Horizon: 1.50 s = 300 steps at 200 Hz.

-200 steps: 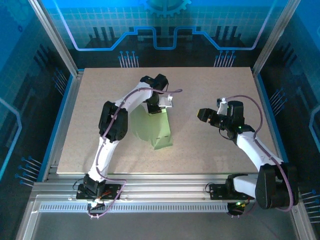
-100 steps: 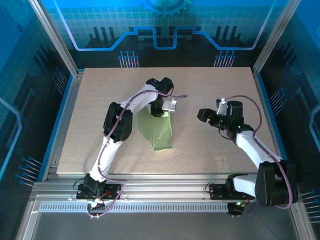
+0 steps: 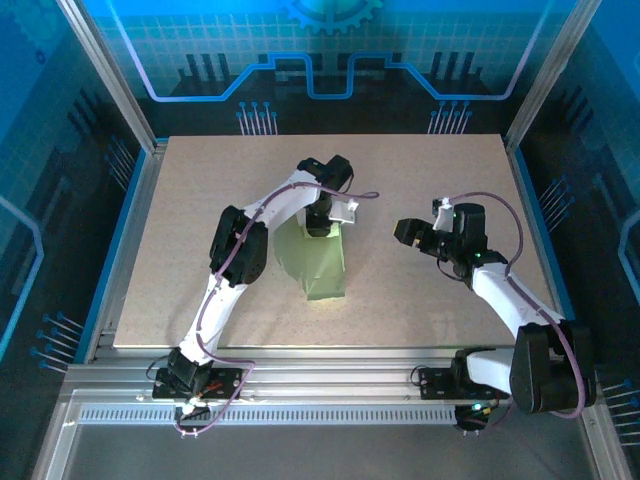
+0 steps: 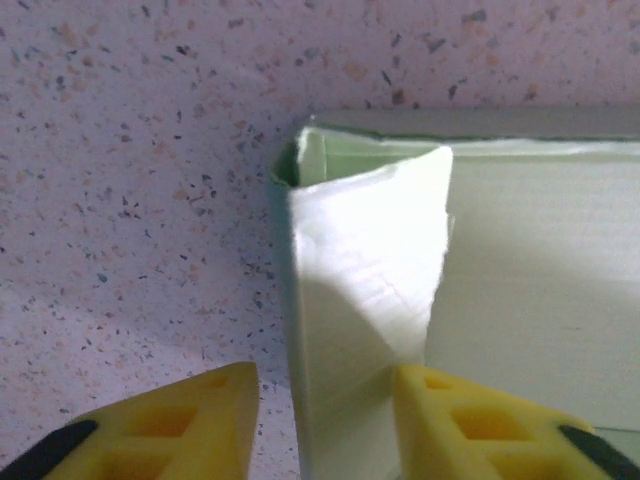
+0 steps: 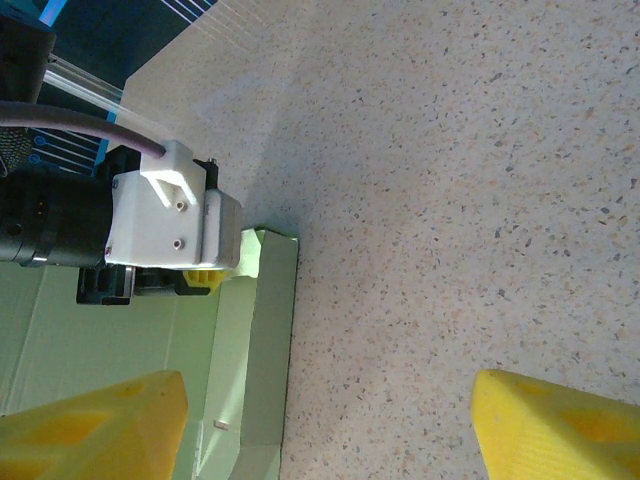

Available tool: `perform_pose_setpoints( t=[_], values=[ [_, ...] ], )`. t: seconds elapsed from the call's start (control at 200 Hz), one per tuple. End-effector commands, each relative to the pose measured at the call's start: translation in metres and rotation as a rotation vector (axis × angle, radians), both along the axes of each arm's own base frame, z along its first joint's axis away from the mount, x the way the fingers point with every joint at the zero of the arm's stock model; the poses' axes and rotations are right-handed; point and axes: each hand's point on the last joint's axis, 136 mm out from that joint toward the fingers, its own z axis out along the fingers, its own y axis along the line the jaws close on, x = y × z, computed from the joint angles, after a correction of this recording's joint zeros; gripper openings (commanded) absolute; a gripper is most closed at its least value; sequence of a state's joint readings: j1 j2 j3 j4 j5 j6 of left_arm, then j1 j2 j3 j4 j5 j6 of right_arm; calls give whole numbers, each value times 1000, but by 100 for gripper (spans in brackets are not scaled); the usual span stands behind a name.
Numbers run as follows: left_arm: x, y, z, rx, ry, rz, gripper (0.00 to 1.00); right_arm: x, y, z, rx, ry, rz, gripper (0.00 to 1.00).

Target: Fold the paper box

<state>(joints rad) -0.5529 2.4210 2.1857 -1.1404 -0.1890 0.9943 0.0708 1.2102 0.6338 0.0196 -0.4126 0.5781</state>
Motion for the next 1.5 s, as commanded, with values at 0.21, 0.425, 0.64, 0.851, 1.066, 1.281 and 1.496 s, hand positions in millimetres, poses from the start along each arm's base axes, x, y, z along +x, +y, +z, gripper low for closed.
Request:
perform_pose_setpoints(
  t=[0.21, 0.425, 0.64, 0.851, 1.066, 1.281, 1.496],
  values=[
    [7, -18, 51, -92, -104, 1, 61, 0, 3, -1, 7, -16, 25, 76],
    [15, -32, 81, -205, -184, 42, 78, 1, 2, -1, -21, -33, 43, 77],
    [26, -45, 144, -422, -339, 140, 94, 10, 9, 7, -115, -122, 162, 77],
    [8, -24, 207, -708, -485, 317, 99, 28, 31, 20, -280, -246, 347, 77],
    [-39, 17, 256, -1050, -465, 579, 99, 24, 87, 16, -469, -301, 802, 79],
    [-105, 59, 241, -1115, -416, 700, 99, 35, 133, 4, -592, -368, 1134, 81],
    [-165, 87, 220, -1141, -359, 801, 99, 57, 168, -15, -677, -375, 1308, 81]
  ],
)
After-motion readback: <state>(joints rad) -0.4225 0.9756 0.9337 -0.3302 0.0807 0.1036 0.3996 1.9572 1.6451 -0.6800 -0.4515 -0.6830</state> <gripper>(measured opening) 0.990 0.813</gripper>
